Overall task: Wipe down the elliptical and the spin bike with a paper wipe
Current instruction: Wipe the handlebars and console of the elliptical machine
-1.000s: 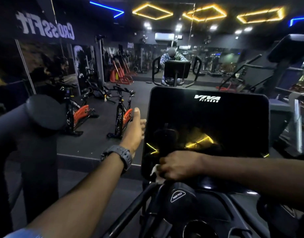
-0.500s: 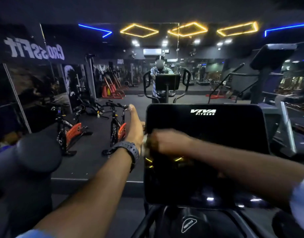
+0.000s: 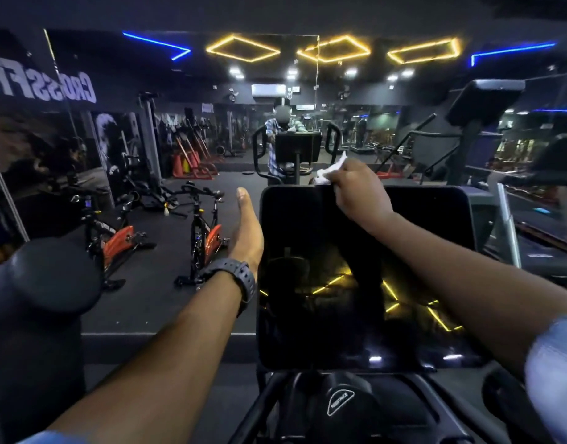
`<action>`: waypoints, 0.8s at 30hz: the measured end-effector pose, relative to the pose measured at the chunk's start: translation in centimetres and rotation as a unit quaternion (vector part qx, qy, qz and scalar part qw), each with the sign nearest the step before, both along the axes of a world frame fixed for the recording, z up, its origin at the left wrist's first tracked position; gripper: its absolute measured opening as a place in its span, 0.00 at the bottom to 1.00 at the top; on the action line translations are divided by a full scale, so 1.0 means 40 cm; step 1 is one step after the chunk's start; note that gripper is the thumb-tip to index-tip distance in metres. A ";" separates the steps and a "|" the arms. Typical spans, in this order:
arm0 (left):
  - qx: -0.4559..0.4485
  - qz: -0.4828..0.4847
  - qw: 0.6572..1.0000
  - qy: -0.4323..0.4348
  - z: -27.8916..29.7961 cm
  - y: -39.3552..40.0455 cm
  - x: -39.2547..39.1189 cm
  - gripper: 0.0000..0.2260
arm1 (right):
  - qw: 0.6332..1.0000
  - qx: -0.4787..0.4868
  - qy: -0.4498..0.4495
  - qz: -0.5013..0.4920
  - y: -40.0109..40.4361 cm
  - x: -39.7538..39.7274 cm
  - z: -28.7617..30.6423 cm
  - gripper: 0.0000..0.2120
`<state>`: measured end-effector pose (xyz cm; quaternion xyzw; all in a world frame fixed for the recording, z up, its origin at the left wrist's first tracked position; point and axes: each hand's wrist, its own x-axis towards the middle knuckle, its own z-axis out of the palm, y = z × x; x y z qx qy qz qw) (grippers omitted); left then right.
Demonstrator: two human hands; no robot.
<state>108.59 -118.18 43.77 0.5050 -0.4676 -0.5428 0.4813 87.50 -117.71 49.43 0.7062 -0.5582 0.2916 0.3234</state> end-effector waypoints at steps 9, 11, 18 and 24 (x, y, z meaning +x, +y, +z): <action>-0.070 0.062 0.996 0.013 0.019 0.019 -0.047 0.63 | 0.991 0.080 0.108 0.026 0.080 -0.045 -0.055 0.13; -0.082 0.072 0.994 0.013 0.032 0.047 -0.051 0.63 | 0.998 0.045 -0.008 -0.040 0.071 -0.037 -0.044 0.14; -0.125 0.042 0.990 -0.046 0.033 0.041 -0.033 0.56 | 0.931 0.220 0.239 0.165 0.139 0.049 -0.149 0.15; -0.160 0.030 0.985 -0.055 0.024 0.014 -0.043 0.54 | 0.994 0.070 -0.035 -0.075 0.024 0.038 -0.011 0.14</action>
